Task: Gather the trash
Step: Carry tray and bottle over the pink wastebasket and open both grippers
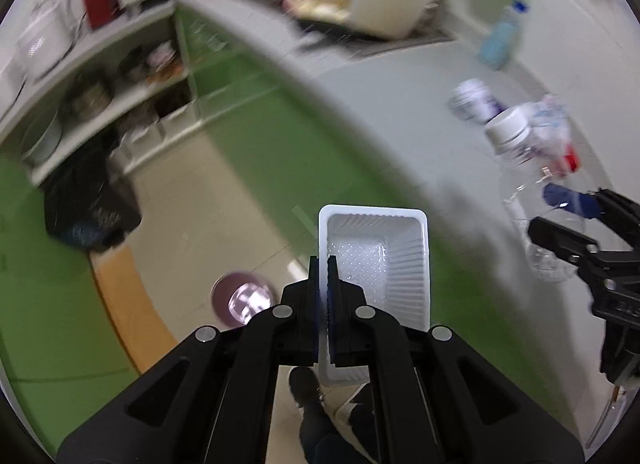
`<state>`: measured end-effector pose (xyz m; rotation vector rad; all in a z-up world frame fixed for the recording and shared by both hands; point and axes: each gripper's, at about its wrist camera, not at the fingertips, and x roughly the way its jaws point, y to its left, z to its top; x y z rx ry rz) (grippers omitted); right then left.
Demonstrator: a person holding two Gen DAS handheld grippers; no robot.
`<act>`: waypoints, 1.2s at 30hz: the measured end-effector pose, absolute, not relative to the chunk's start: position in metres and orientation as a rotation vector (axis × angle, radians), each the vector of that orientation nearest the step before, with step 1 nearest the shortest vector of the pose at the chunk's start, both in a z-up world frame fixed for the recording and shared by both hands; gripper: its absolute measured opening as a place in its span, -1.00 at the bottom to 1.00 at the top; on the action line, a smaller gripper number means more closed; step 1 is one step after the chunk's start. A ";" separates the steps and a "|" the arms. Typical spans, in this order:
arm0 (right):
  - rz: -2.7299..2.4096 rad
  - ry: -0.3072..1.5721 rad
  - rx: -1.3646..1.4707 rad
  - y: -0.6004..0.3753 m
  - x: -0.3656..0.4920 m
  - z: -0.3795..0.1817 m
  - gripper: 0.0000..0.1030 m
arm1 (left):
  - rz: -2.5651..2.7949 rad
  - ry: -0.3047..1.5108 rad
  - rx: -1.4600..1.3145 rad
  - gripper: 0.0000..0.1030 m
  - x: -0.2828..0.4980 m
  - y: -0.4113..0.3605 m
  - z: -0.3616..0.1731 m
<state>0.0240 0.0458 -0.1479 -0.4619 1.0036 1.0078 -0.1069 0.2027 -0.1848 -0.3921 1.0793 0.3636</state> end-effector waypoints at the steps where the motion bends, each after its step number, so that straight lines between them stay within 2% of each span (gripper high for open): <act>1: 1.016 1.016 -0.476 0.060 0.016 -0.163 0.15 | 0.374 1.088 -0.400 -0.95 -0.113 0.211 -0.197; 7: 1.054 1.065 -0.559 0.117 -0.018 -0.258 0.15 | 0.445 1.160 -0.490 -0.95 -0.149 0.267 -0.318; 13: 1.094 1.150 -0.620 0.173 -0.041 -0.396 0.15 | 0.476 1.241 -0.558 -0.95 -0.169 0.307 -0.459; 16: 1.094 1.172 -0.643 0.190 -0.042 -0.448 0.16 | 0.493 1.264 -0.588 -0.95 -0.177 0.326 -0.527; 22: 1.091 1.209 -0.687 0.211 -0.041 -0.534 0.16 | 0.503 1.275 -0.620 -0.93 -0.182 0.347 -0.619; 23: 1.091 1.217 -0.691 0.214 -0.042 -0.548 0.16 | 0.503 1.273 -0.617 -0.86 -0.180 0.347 -0.629; 25: 1.094 1.227 -0.703 0.219 -0.041 -0.568 0.16 | 0.510 1.272 -0.599 -0.35 -0.180 0.346 -0.646; 26: 1.095 1.229 -0.708 0.220 -0.042 -0.574 0.16 | 0.512 1.265 -0.599 0.23 -0.180 0.347 -0.652; 27: 1.097 1.234 -0.714 0.224 -0.043 -0.581 0.16 | 0.517 1.257 -0.599 0.52 -0.181 0.349 -0.658; 30: 1.104 1.245 -0.725 0.240 -0.048 -0.601 0.16 | 0.532 1.253 -0.612 0.89 -0.183 0.355 -0.672; 36: 1.156 1.261 -0.726 0.262 -0.059 -0.628 0.17 | 0.593 1.251 -0.648 0.94 -0.200 0.379 -0.683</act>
